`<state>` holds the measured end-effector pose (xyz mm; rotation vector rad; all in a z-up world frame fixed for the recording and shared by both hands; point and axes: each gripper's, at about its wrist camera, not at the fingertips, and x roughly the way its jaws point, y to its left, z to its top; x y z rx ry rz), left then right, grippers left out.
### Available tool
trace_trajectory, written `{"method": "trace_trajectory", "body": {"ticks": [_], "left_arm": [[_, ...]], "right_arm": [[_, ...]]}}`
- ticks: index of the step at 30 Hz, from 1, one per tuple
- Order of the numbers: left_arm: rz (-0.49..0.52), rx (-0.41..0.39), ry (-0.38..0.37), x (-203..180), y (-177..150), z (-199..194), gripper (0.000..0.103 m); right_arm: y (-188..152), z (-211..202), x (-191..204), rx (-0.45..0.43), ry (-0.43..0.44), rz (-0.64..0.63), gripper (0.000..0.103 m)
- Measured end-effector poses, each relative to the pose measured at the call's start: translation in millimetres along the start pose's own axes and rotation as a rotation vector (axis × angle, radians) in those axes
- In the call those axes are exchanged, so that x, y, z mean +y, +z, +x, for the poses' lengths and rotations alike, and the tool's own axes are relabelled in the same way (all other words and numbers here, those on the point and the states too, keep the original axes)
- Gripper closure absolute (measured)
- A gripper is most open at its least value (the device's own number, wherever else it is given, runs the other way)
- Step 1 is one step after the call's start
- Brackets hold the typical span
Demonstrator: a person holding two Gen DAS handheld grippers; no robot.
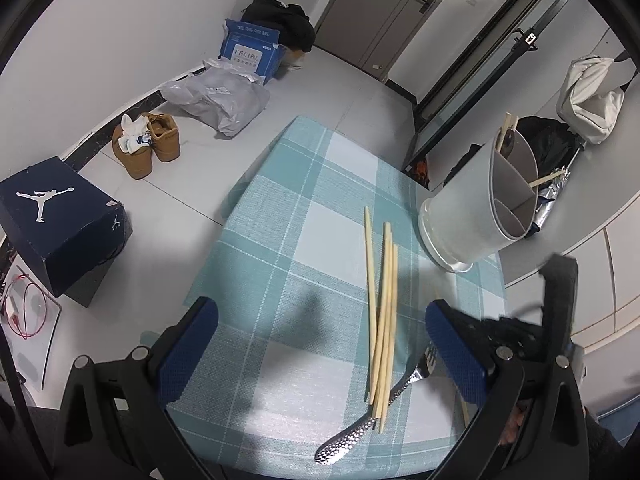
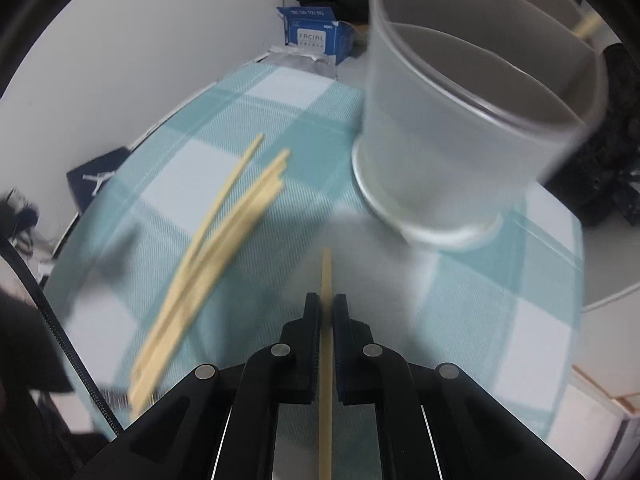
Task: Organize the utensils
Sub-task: 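Close the right tool on a wooden chopstick and lift it, then close the left tool on the metal fork while the right tool holds its chopstick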
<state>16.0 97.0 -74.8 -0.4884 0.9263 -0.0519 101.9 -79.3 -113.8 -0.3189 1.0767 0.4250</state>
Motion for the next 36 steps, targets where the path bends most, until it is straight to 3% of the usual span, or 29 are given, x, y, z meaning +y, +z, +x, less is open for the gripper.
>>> {"method": "trace_trajectory", "body": {"ticks": [10,14,18,20,21,26,28,31,36], "left_arm": [[0.023,0.003,0.009,-8,-4,0,0.001],[0.025,0.016,0.022,-7,-7,1,0.001],[0.063,0.011,0.076,-10,-13,2,0.001],[0.087,0.006,0.101,-14,-15,2,0.001],[0.105,-0.002,0.114,-16,-16,1,0.001],[0.254,0.010,0.124,-42,-24,5,0.001],[0.342,0.036,0.122,-58,-27,10,0.001],[0.476,0.046,0.183,-78,-35,18,0.001],[0.557,0.123,0.142,-98,-42,33,0.001]], "right_arm": [[-45,-14,-17,0.063,-0.014,0.006,0.097],[-41,-13,-23,0.052,-0.039,0.030,0.086],[-31,-6,-24,0.030,-0.016,0.041,0.086],[-31,-7,-25,0.022,0.005,0.047,0.095],[-31,-7,-24,0.016,0.017,0.046,0.099],[-32,-13,-33,-0.028,0.095,0.107,0.099],[-32,-22,-47,-0.067,0.120,0.181,0.099],[-32,-36,-74,-0.135,0.163,0.300,0.099],[-43,-57,-118,-0.224,0.227,0.473,0.099]]}}
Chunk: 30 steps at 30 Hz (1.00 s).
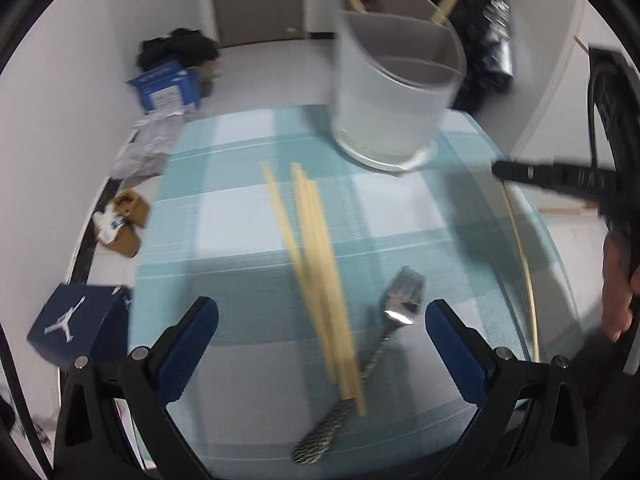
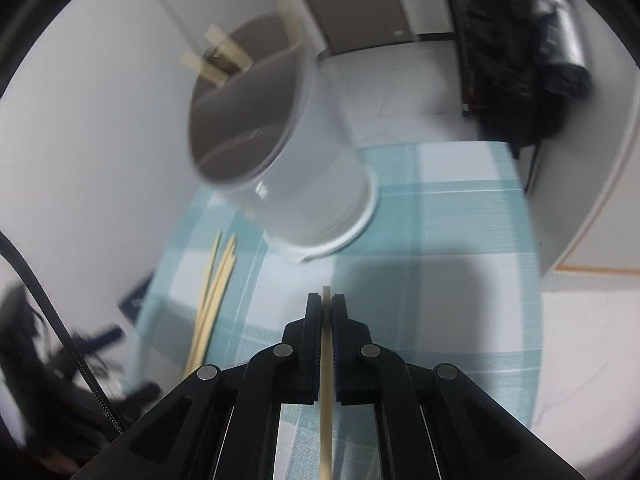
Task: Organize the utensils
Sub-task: 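Close the left tool on the metal fork while the right tool holds its chopstick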
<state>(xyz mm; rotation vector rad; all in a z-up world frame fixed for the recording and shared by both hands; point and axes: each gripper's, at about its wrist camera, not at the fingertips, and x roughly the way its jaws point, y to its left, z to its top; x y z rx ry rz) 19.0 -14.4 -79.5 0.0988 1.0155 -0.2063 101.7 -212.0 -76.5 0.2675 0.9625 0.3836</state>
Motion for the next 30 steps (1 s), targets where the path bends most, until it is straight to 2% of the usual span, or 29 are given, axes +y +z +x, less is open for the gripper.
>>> {"method": "trace_trajectory", "body": {"ticks": [4,7,12,14,16,19,23,24,27,28,30], "left_arm": [[0.140,0.111,-0.071,-25,6,22,0.002],[0.229,0.151,-0.037,-35,7,34,0.005],[0.327,0.223,-0.040,-44,12,45,0.015],[0.336,0.248,-0.046,-43,16,49,0.022],[0.333,0.263,-0.036,-41,21,51,0.038],[0.370,0.285,-0.045,-47,23,52,0.049],[0.435,0.305,-0.052,-61,22,51,0.052],[0.439,0.319,-0.066,-62,23,52,0.058],[0.386,0.366,-0.134,-56,27,55,0.072],[0.374,0.366,-0.133,-54,28,56,0.080],[0.355,0.372,-0.148,-51,30,56,0.085]], "right_arm": [[4,-20,-22,-0.056,0.040,0.080,0.099],[8,-30,-33,-0.086,0.070,0.116,0.099],[12,-43,-39,-0.132,0.084,0.127,0.099],[13,-45,-40,-0.141,0.086,0.135,0.099],[14,-46,-41,-0.142,0.090,0.138,0.099],[13,-48,-40,-0.144,0.098,0.143,0.099],[13,-48,-38,-0.143,0.107,0.135,0.099],[13,-48,-37,-0.143,0.109,0.133,0.099],[14,-49,-37,-0.149,0.115,0.135,0.099],[14,-49,-37,-0.148,0.117,0.138,0.099],[14,-49,-37,-0.144,0.119,0.140,0.099]]}}
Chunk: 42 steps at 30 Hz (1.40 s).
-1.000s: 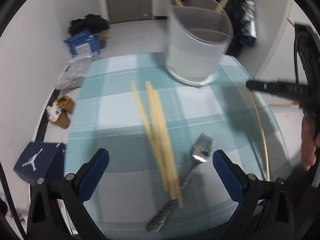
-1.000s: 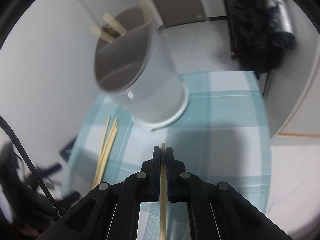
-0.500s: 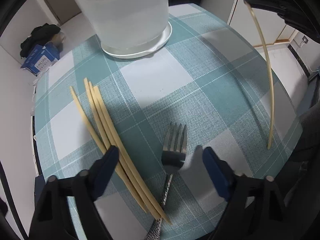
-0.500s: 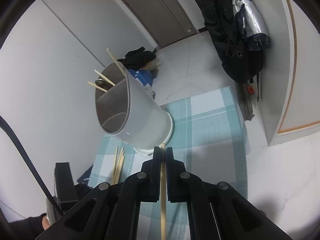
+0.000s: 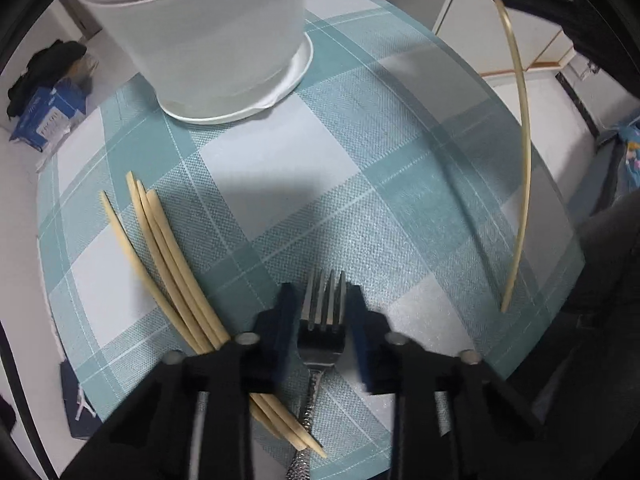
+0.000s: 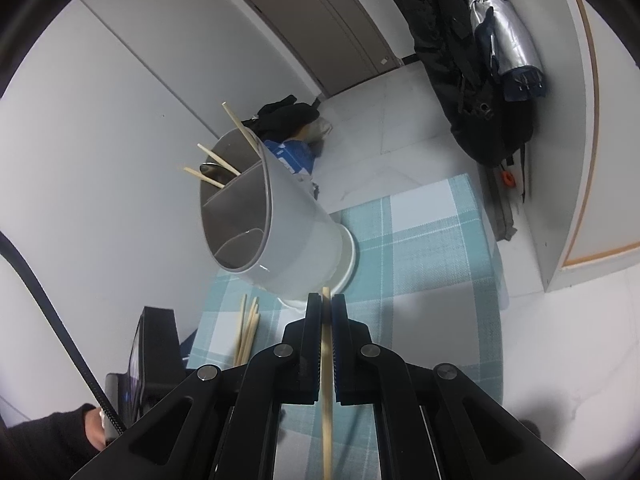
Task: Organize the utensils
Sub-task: 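Close the left tool on the metal fork while the right tool holds its chopstick, then carry the fork in the left tool and chopstick in the right up to the holder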
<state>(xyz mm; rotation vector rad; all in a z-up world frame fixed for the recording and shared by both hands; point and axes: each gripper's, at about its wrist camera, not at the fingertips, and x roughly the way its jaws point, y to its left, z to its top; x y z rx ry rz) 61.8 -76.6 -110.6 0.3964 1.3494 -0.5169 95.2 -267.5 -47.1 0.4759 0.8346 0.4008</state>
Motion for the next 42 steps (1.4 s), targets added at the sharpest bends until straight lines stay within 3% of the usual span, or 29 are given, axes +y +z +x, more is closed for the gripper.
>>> {"method": "trace_trajectory", "body": {"ticks": [7,14,23,31,37,42], "left_arm": [[-0.071,0.001,-0.037,14,3,0,0.085],[-0.160,-0.065,-0.008,29,-3,-7,0.085],[-0.322,-0.261,-0.035,38,-8,-46,0.085],[-0.434,-0.470,-0.067,32,-7,-69,0.086],[-0.479,-0.621,-0.046,18,-19,-89,0.086],[-0.490,-0.692,-0.044,19,-30,-101,0.087]], "right_arm": [[-2,1,0,0.006,-0.007,-0.001,0.099],[-4,2,3,0.004,-0.019,-0.006,0.099],[-6,1,5,-0.006,-0.032,-0.018,0.099],[-8,-10,17,-0.077,-0.044,-0.067,0.099],[-13,-16,36,-0.140,-0.053,-0.129,0.099],[-22,-18,51,-0.166,-0.062,-0.171,0.099]]}}
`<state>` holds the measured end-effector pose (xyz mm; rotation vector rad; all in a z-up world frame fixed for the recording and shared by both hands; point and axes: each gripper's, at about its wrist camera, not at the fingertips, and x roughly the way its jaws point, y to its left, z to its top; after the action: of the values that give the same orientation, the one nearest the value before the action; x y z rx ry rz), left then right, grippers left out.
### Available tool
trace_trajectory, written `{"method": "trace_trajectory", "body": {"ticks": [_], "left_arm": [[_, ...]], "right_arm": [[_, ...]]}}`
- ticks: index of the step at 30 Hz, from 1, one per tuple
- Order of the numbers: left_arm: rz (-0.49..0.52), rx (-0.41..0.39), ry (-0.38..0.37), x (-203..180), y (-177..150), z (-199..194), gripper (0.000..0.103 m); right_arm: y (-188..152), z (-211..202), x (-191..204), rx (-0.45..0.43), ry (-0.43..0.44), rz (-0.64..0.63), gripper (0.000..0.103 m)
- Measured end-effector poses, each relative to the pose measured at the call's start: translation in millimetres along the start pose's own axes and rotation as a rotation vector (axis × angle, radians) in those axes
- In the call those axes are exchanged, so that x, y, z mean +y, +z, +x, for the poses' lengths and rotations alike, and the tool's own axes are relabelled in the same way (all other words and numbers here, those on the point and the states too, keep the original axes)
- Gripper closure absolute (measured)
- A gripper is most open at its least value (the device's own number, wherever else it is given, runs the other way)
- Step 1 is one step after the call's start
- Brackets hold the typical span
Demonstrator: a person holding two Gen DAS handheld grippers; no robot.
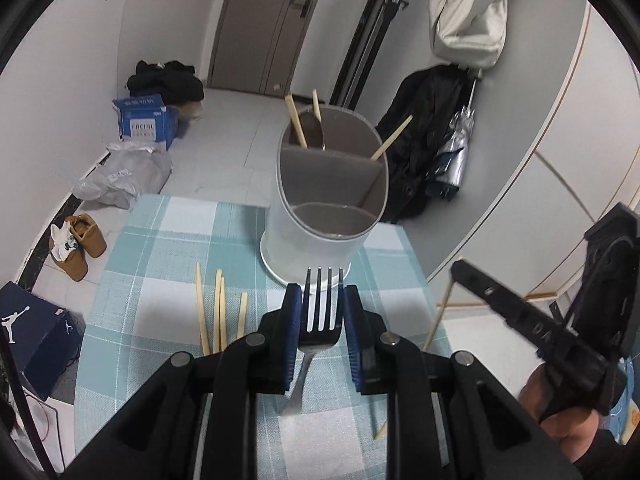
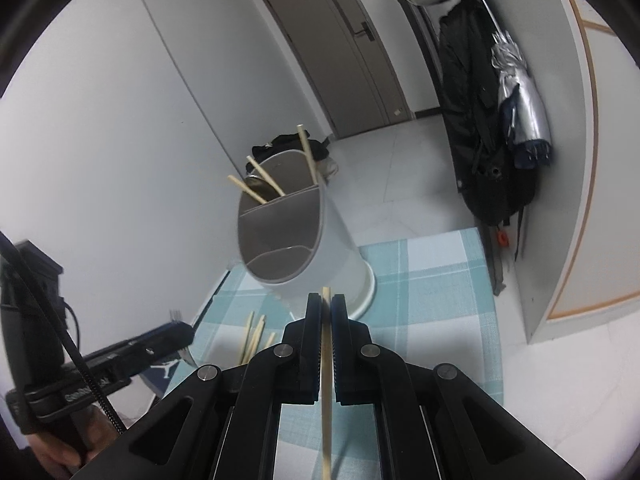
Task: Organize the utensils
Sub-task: 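Carry the fork in the left tool and chopstick in the right up to the holder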
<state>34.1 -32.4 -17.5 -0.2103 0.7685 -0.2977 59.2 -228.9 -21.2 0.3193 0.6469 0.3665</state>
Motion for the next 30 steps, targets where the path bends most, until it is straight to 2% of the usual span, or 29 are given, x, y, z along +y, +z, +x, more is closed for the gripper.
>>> {"method": "trace_trajectory", "body": {"ticks": [4,10,15,22,30], "left_arm": [[-0.017,-0.024,-0.003,3,-2,-8,0.087],[-0.037,-0.019,-0.014,9,-6,-13,0.087],[-0.011,0.008,-0.033,8,-5,-15,0.087],[-0.018,0.068,-0.109,13,-1,-12,0.088],[0.022,0.104,-0.101,5,1,-11,0.088]], "right_arm": [[-4,-4,11,-0.011,-0.009,-0.029,0.099],[-8,-9,22,-0.022,-0.034,-0.060,0.099],[-8,-12,29,-0.034,-0.046,-0.078,0.099],[-7,-14,31,-0.040,-0.035,-0.055,0.099],[-7,-12,25,-0.035,-0.034,-0.030,0.099]]}}
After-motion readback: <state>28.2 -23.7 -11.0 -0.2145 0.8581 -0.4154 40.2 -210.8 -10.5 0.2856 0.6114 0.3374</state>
